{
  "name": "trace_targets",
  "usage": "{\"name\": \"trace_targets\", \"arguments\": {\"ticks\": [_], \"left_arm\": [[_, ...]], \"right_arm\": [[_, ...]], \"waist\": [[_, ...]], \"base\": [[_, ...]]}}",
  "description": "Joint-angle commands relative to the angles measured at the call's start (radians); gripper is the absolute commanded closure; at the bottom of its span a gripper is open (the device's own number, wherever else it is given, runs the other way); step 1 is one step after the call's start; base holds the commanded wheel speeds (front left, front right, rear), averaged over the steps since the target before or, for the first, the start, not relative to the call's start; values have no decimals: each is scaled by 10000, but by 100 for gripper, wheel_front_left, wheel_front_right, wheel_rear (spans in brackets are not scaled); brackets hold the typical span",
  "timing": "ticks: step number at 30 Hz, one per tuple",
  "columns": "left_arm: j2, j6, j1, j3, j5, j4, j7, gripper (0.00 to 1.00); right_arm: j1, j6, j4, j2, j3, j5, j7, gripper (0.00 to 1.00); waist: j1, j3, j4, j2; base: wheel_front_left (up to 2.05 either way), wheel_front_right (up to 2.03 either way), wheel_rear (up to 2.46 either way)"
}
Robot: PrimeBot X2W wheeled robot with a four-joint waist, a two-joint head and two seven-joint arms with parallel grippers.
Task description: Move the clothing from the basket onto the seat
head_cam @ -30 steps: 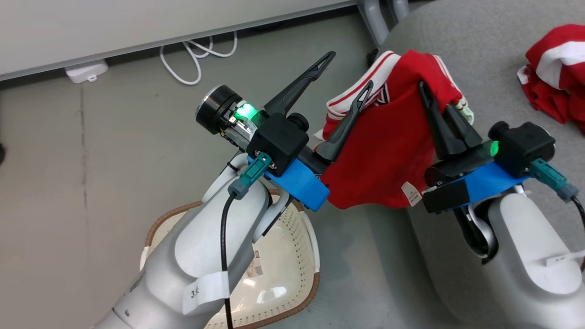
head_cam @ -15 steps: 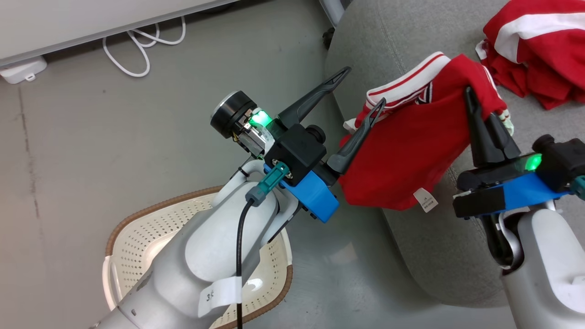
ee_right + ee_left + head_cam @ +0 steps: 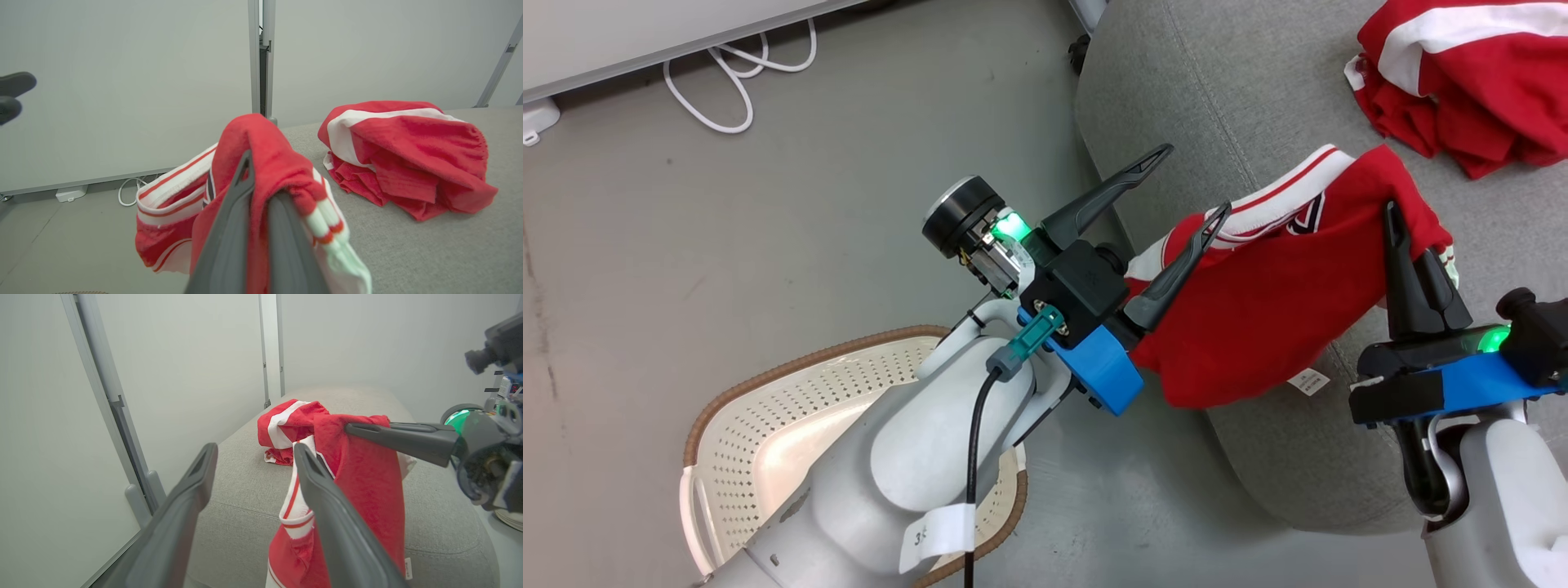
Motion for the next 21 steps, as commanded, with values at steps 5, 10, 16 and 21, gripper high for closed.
{"name": "trace_targets", "arguments": {"ticks": [5,10,16,21], "left_arm": [[19,-55,-20,-32,-60,60,-48,0],[-9,-40,27,-48,-80,-9,-49,0],[-15,-31,48,65,-12,-85,-48,0],[-1,-5,16,154,81,-149,-48,0]], "right_arm": [[208,1,-25,156,27,-73,-9,100],[119,1,-20,144,193,-105,-9,100],[-290,1,-138,-76,288,-160,-9,100],[-930,1,-492,-305,271,-245,-9,100]], "waist": [[0,-97,-87,0],[0,-136,-32,0],[0,-109,95,0],[0,46,159,0]], "base": [[0,0,0],[0,0,0],[0,0,0],[0,0,0]]}}
